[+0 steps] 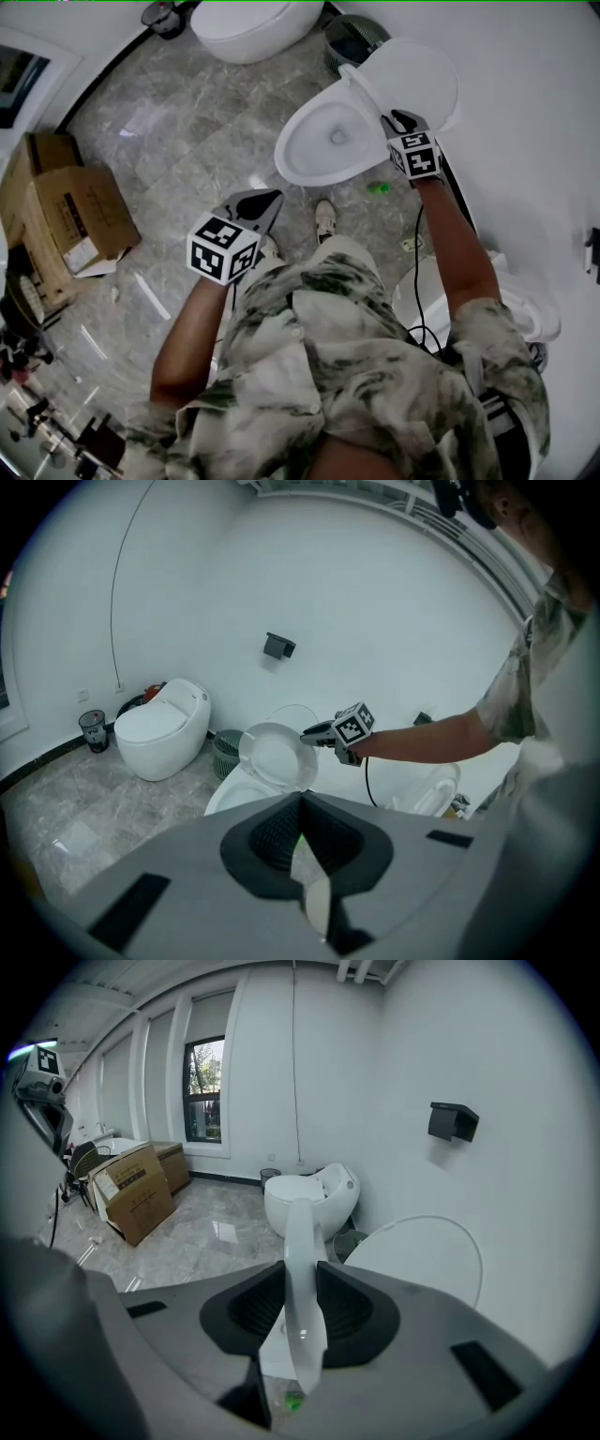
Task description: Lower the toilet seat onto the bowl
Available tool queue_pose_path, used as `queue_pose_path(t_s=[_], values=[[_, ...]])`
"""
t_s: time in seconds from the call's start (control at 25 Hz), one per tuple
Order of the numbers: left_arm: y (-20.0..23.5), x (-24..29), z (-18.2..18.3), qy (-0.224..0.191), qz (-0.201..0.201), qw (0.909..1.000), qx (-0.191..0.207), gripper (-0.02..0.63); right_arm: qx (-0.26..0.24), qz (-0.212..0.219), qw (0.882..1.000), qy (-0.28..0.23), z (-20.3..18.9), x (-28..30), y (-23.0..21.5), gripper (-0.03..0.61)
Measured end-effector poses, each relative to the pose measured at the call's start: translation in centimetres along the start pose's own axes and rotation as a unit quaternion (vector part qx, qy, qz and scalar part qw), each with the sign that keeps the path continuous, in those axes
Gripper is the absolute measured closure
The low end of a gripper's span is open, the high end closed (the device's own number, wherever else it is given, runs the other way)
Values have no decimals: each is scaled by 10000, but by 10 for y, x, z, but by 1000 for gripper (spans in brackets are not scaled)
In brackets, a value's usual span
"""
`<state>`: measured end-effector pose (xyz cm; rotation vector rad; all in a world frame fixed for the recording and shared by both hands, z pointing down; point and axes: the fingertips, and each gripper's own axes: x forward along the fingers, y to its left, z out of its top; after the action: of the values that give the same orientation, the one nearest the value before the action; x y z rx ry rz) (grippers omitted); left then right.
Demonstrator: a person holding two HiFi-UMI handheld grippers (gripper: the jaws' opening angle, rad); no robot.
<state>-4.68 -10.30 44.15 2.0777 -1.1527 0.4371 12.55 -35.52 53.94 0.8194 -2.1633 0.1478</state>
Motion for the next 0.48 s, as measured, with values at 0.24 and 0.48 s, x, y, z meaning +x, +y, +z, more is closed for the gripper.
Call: queue_pose_path(t_s=[0.24,0.48], values=[[1,-7,-12,22,-3,10000,-45,591,-103,91,9999,69,-5,4,24,454],[6,-16,-23,50,25,9999,-85,591,-200,144,9996,139,-10,8,47,451]])
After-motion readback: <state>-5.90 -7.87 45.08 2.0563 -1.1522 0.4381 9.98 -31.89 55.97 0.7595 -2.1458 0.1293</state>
